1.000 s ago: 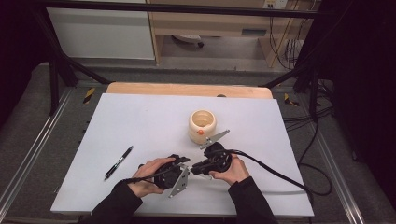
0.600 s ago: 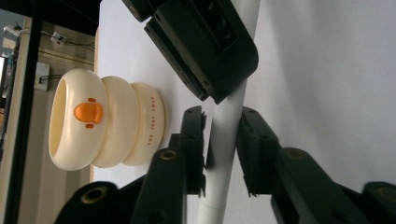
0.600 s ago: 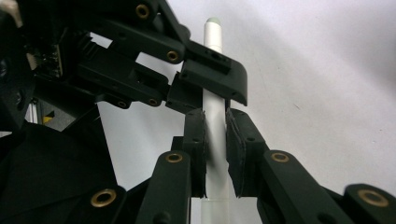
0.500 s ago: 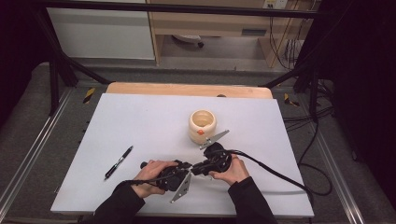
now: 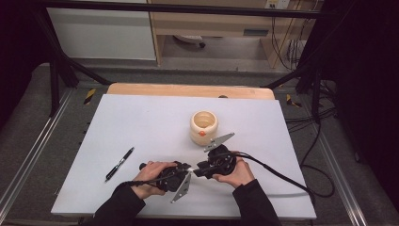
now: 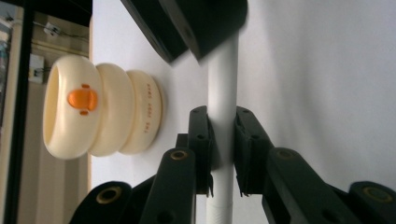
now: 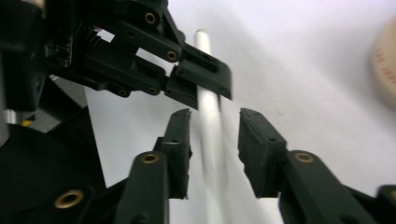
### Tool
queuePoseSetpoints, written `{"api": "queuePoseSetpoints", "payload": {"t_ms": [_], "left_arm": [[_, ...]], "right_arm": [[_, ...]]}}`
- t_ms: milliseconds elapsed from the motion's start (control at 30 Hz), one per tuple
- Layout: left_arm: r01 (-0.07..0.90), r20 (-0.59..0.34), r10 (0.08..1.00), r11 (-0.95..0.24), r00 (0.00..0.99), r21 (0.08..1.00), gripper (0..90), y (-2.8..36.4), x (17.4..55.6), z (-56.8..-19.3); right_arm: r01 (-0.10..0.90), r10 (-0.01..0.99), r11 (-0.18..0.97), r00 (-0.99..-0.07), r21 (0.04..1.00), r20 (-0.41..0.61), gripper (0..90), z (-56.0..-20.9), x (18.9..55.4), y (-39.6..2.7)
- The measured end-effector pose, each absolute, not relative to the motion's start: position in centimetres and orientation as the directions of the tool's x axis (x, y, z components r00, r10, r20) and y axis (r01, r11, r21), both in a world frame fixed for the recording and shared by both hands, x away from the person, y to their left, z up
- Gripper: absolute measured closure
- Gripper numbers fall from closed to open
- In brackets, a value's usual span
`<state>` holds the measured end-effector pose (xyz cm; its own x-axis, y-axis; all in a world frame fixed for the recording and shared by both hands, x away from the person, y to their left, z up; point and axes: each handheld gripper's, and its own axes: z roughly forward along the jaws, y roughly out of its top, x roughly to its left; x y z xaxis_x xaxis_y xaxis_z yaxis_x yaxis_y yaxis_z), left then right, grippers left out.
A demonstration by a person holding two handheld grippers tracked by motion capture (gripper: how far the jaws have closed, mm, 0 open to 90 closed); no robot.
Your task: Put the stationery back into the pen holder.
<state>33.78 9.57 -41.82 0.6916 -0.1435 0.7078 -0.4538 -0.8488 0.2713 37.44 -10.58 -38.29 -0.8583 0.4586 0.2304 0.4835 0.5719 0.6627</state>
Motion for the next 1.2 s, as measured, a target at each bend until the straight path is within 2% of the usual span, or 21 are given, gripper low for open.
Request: {"api": "queuePoseSetpoints", "payload": {"t_ms": [367,600,900,1200], "left_arm": [[-0.376,0.682,-0.066,-0.871,0.728,0.317,78.0,10.3,34.4,-41.7],[-0.295,0.646,0.024,-0.876,0.763,0.381,78.0,10.7,35.1,-41.6],[-0.191,0.59,0.151,-0.858,0.793,0.477,78.0,11.0,35.7,-40.9],[-0.049,0.477,0.323,-0.786,0.818,0.616,77.9,11.1,36.5,-39.9]], "right_arm": [[0.478,0.557,0.494,-0.816,0.726,0.158,28.0,-38.4,37.0,-14.5],[0.497,0.621,0.436,-0.769,0.75,0.149,11.6,-39.9,36.7,-17.4],[0.548,0.697,0.41,-0.704,0.729,0.138,5.8,-42.4,36.8,-20.7],[0.561,0.721,0.381,-0.678,0.735,0.144,2.4,-43.7,36.6,-22.7]]}}
